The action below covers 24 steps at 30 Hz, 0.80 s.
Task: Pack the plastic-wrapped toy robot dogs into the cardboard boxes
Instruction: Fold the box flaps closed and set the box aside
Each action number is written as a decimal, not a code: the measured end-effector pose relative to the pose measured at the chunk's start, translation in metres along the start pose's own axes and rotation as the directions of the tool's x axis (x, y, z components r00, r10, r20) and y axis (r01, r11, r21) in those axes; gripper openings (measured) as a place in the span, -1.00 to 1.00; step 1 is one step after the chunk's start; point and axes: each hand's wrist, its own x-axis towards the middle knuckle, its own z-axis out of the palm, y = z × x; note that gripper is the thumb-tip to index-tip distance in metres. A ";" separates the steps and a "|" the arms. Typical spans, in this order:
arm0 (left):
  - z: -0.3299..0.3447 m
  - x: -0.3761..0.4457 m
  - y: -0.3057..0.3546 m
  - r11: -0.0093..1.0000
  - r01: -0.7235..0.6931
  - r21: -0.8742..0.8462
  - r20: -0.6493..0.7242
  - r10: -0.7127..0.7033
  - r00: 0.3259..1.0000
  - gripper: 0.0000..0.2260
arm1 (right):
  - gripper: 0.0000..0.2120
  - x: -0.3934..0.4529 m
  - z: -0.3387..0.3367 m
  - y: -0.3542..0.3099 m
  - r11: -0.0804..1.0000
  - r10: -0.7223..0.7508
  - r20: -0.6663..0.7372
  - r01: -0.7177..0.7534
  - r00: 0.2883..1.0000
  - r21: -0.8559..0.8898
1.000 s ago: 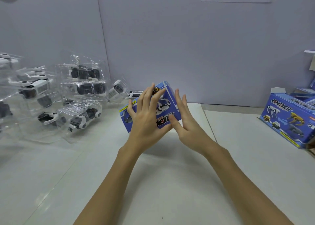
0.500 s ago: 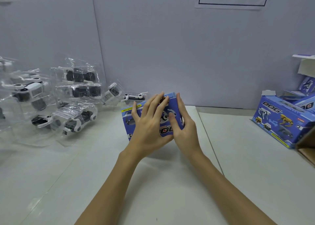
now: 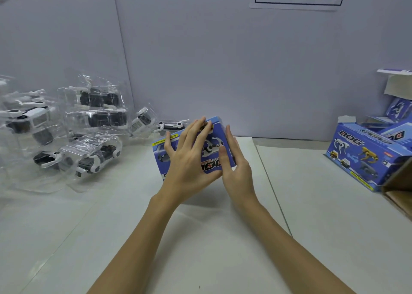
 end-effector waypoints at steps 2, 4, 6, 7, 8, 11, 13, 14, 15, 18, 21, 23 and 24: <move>0.003 -0.001 -0.002 1.000 -0.005 0.012 -0.025 0.006 1.000 -0.16 | -0.53 -0.001 0.003 0.002 0.999 0.015 0.011 -0.015 1.000 -0.035; 0.006 -0.002 -0.007 0.997 -0.028 0.075 -0.031 0.031 0.999 -0.16 | -0.52 -0.002 0.004 0.008 0.995 0.013 0.023 -0.010 1.000 -0.102; 0.008 -0.004 -0.014 0.988 -0.070 0.141 0.010 0.069 0.998 -0.14 | -0.47 -0.003 0.003 0.015 0.991 0.042 0.056 -0.035 0.998 -0.132; 0.008 -0.006 -0.017 0.985 -0.092 0.149 0.031 0.088 0.996 -0.15 | -0.43 -0.003 0.001 0.017 0.989 0.088 0.063 -0.080 0.994 -0.123; 0.009 -0.007 -0.019 0.984 -0.105 0.141 0.042 0.100 0.994 -0.16 | -0.39 -0.001 -0.001 0.018 0.985 0.150 0.054 -0.144 0.987 -0.093; 0.011 -0.012 -0.023 0.992 -0.033 0.125 0.070 0.024 0.997 -0.13 | -0.24 0.008 -0.011 0.018 0.940 0.341 0.018 -0.341 0.940 0.031; 0.009 -0.012 -0.024 0.983 0.143 0.111 0.058 -0.150 0.987 -0.05 | -0.15 0.015 -0.019 0.017 0.915 0.396 0.028 -0.397 0.918 0.073; 0.006 -0.011 -0.025 0.963 0.261 0.070 0.019 -0.263 0.965 -0.06 | -0.12 0.018 -0.024 0.016 0.908 0.408 0.033 -0.409 0.912 0.086; 0.001 -0.009 -0.026 0.921 0.390 0.000 -0.034 -0.390 0.920 -0.11 | -0.12 0.021 -0.029 0.014 0.901 0.419 0.042 -0.421 0.907 0.105; -0.009 -0.006 -0.039 0.616 0.707 -0.348 -0.013 -0.757 0.653 -0.19 | -0.28 0.026 -0.045 0.009 0.882 0.412 0.121 -0.429 0.903 0.196; -0.016 -0.003 -0.034 0.140 0.770 -0.623 0.367 -0.816 0.445 -0.35 | -0.43 0.023 -0.054 0.010 0.823 0.409 0.221 -0.463 0.885 0.330; -0.017 -0.002 -0.028 0.022 0.753 -0.658 0.482 -0.755 0.444 -0.39 | -0.44 0.021 -0.059 0.013 0.794 0.417 0.318 -0.511 0.852 0.329; -0.017 -0.001 -0.026 0.020 0.749 -0.662 0.494 -0.740 0.456 -0.42 | -0.44 0.020 -0.063 0.014 0.800 0.416 0.366 -0.527 0.832 0.288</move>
